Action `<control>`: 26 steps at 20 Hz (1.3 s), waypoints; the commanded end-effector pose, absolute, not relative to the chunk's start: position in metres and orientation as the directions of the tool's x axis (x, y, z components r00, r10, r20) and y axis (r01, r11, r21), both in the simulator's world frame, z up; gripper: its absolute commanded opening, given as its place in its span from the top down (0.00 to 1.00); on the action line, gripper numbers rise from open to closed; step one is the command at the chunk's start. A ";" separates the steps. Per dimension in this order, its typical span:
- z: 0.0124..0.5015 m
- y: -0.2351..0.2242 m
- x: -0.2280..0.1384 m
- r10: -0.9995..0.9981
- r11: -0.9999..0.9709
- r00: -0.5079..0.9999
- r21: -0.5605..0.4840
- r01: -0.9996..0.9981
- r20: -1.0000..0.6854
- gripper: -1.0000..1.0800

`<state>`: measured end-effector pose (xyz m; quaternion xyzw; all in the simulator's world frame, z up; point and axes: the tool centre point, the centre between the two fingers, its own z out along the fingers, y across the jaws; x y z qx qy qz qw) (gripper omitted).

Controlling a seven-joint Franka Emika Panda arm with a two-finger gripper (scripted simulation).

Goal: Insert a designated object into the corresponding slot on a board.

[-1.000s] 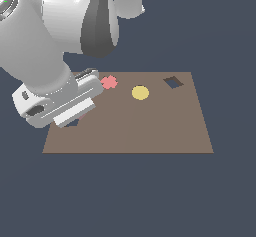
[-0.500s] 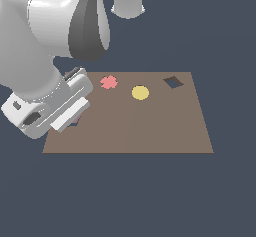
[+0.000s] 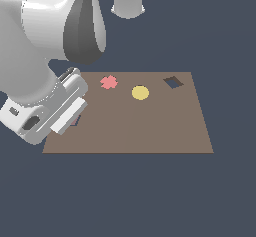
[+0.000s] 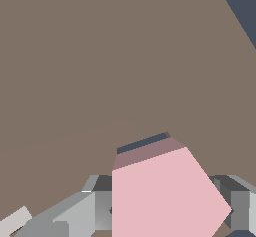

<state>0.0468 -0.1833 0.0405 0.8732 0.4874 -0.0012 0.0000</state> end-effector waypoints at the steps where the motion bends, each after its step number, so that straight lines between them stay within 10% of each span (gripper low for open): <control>1: 0.041 -0.184 0.048 0.858 -0.514 0.514 -0.001 0.858 -0.002 1.00; 16: 0.031 -0.183 0.047 0.852 -0.523 0.523 0.000 0.852 -0.002 1.00; 17: 0.031 -0.183 0.047 0.852 -0.523 0.523 0.000 0.852 -0.002 0.04; 26: 0.031 -0.183 0.047 0.852 -0.523 0.523 0.000 0.852 -0.002 0.04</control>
